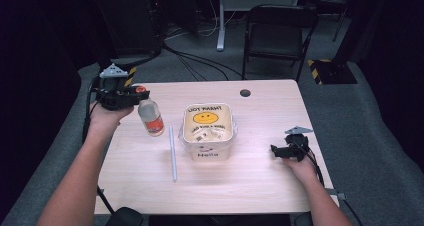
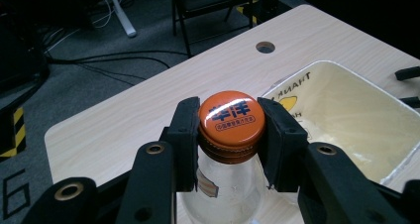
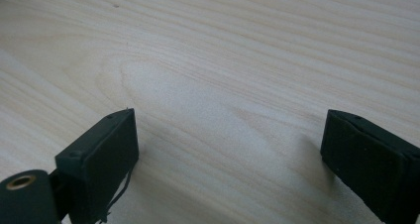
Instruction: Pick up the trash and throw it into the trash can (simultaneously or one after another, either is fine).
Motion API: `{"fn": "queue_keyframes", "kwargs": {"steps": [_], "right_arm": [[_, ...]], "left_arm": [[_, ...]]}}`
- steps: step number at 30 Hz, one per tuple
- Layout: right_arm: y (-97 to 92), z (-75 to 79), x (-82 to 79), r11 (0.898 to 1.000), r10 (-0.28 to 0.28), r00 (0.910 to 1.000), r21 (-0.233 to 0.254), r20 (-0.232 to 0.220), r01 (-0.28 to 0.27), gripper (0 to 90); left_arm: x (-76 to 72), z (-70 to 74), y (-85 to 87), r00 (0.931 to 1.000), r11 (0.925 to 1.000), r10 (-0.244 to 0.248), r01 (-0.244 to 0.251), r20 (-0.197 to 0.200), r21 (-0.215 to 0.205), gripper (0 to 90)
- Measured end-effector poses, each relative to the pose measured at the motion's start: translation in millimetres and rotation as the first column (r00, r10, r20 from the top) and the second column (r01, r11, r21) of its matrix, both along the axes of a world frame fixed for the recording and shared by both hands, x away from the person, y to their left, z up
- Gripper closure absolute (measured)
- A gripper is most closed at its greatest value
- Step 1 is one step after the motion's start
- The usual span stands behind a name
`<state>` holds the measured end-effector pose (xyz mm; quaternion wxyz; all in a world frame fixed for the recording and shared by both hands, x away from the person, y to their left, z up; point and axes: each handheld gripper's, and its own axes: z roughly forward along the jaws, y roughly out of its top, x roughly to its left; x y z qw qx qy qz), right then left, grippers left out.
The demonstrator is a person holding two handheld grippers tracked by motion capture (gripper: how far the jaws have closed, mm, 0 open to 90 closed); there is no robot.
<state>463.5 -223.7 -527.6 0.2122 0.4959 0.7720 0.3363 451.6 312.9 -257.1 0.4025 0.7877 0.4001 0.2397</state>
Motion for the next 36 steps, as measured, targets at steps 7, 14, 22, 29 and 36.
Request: {"fn": "queue_keyframes", "kwargs": {"steps": [7,14,22,29,36], "right_arm": [[0.1,0.0,0.0,1.0,-0.001,1.0,0.001,0.0,0.001,7.0],[0.1,-0.1,0.1,1.0,0.0,1.0,-0.001,0.002,0.0,7.0],[0.1,-0.1,0.2,1.0,0.0,1.0,-0.001,0.002,0.0,7.0],[0.1,-0.1,0.2,1.0,0.0,1.0,-0.001,0.002,0.0,7.0],[0.1,-0.1,0.2,1.0,0.0,1.0,-0.001,0.002,0.0,7.0]], "left_arm": [[-0.9,14.1,-9.2,0.9997,0.9998,-0.018,0.018,0.013,0.0,62.9],[0.2,27.7,-18.6,0.9989,0.9991,-0.041,0.041,0.02,0.0,62.9],[1.2,42.3,-32.0,0.9971,0.9976,-0.069,0.069,0.031,0.007,62.9],[3.7,54.3,-44.2,0.9947,0.9952,-0.096,0.096,0.037,0.019,62.9],[5.8,61.2,-55.8,0.9914,0.9921,-0.124,0.124,0.041,0.02,62.9]]}}
